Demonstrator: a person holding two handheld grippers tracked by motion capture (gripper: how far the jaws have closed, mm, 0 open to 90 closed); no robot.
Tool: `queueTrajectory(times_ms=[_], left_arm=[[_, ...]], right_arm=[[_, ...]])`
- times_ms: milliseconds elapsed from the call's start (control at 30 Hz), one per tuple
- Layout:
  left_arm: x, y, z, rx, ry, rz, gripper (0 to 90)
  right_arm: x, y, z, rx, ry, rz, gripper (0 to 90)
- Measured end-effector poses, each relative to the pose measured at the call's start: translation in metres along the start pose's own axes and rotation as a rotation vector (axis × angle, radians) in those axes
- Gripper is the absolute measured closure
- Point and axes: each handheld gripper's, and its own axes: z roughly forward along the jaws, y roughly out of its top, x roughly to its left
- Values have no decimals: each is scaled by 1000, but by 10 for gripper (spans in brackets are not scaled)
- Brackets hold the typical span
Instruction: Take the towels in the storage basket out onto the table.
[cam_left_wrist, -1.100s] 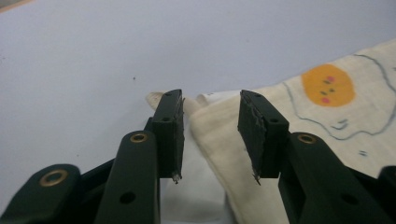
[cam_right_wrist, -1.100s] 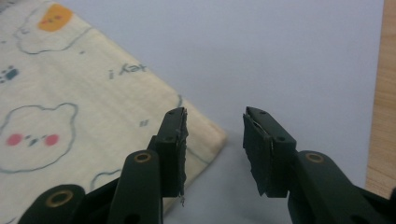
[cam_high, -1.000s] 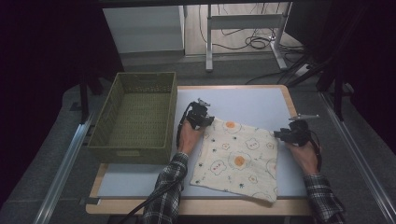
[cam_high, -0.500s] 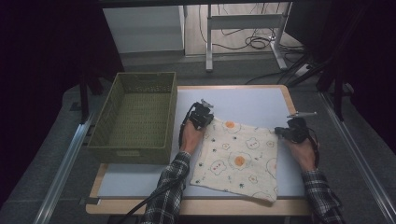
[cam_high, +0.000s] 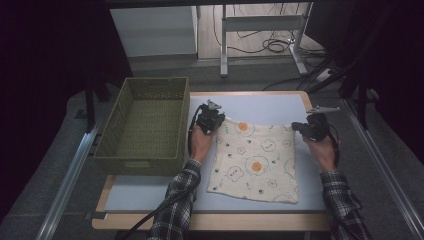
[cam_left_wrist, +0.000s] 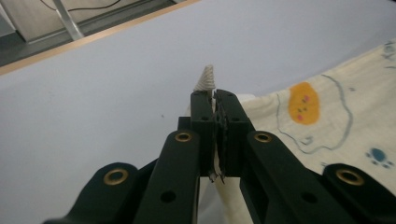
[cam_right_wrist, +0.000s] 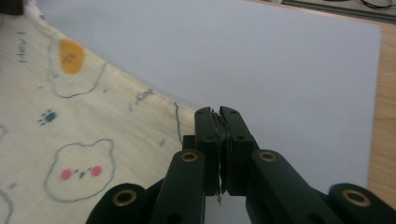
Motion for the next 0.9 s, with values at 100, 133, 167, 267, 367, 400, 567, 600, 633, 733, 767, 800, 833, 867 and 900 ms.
queueTrajectory(times_ms=[100, 133, 167, 267, 367, 400, 567, 600, 633, 733, 767, 800, 833, 867, 900], left_arm=[[-6, -9, -11, -18, -12, -4, 868], [-8, -11, -15, -26, -13, -3, 867], [-10, -12, -18, -29, -12, 1, 867], [-15, -16, -28, -37, -18, 5, 865], [-22, -22, -37, -36, -35, 14, 865], [-25, -25, -40, -35, -44, 16, 865], [-36, -39, -51, -32, -82, 29, 865], [-38, -41, -52, -31, -89, 32, 865], [-40, -44, -54, -32, -96, 32, 865], [-47, -51, -59, -27, -109, 46, 865], [-49, -54, -61, -24, -115, 47, 865], [-50, -57, -62, -22, -117, 51, 865], [-51, -60, -65, -27, -119, 47, 865], [-51, -60, -65, -27, -119, 47, 865], [-52, -65, -69, -31, -139, 30, 865]], right_arm=[[5, -8, -8, -11, 22, -8, 872], [7, -10, -11, -12, 29, -15, 871], [8, -12, -15, -14, 35, -17, 871], [13, -19, -25, -16, 55, -22, 871], [19, -27, -33, -17, 66, -40, 870], [21, -30, -35, -15, 68, -44, 870], [31, -42, -48, -30, 80, -61, 870], [33, -44, -51, -31, 82, -65, 870], [35, -46, -53, -32, 87, -67, 870], [41, -53, -61, -36, 95, -76, 870], [43, -56, -64, -38, 97, -80, 870], [45, -58, -67, -38, 101, -84, 870], [48, -61, -69, -39, 106, -85, 870], [49, -63, -72, -39, 109, -90, 870], [51, -66, -75, -40, 110, -93, 870]])
